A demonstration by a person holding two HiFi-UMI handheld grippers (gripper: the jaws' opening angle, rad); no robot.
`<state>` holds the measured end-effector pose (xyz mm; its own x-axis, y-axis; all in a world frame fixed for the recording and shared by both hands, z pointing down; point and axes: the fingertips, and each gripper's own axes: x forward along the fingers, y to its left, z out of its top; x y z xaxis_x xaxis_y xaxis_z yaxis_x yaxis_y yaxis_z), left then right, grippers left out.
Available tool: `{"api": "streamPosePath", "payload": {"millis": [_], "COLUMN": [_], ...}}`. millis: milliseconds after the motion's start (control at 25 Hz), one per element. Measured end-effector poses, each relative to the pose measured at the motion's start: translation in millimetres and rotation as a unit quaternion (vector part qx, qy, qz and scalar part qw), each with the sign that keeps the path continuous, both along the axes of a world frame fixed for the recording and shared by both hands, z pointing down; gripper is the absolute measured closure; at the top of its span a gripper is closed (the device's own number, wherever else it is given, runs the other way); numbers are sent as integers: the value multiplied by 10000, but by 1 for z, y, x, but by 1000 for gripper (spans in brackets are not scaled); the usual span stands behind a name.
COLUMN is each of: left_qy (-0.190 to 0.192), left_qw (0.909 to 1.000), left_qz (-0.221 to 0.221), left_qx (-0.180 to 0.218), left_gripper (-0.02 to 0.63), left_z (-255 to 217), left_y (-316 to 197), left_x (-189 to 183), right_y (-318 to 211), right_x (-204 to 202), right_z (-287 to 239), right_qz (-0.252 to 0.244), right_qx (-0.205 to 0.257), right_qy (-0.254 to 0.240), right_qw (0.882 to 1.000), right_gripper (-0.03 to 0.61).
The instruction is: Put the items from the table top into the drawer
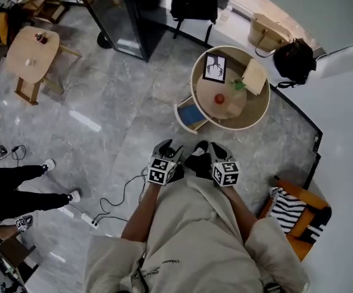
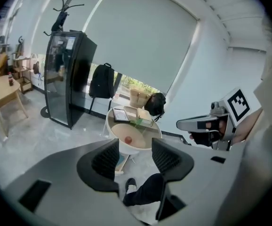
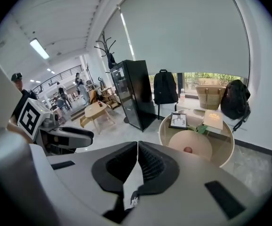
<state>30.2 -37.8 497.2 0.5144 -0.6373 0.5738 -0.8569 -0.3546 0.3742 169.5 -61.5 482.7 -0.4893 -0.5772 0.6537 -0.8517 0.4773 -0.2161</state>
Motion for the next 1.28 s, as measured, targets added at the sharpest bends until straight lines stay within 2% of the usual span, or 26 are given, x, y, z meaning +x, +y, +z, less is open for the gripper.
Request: {"api": "streamPosePath", "payload": {"millis": [160,480,600,760,880,1080,1280], "left_qy": [216,19,33,-43,-41,-26,8], "left_qw": [9997,9993,9989,9986,9990,9985,9976], "left_qz": [-70,339,441,472,429,553,685], "left_qx": [-79,134,181,218,103,-30,-66], "left_gripper": [393,443,491,550,575,589,591], "left_z": [-12,-25,-27,-28,-23,-18,-17], "left_y": [26,20,20,22,25,30,37], "left_x": [8,21,30,35,37,44,50], "right_y": [11,11,18,22,28,33,41], "right_x": [-6,-17,-15,-7,1,11,9], "right_z": [-6,-2,1,1,3,2,5], "right_qz": [-230,-536,-654,-579,-460,-227,-307], "right_qx": [-116,-154,-184,-197,-241,-216,-237], "right_qy": [-96,-121,-95,-128,-231,-339,-310], "right_qw": [9996,9984,9976,9980,9984,9989,9988], "right_gripper": [544,543,543,544,544,543,545]}}
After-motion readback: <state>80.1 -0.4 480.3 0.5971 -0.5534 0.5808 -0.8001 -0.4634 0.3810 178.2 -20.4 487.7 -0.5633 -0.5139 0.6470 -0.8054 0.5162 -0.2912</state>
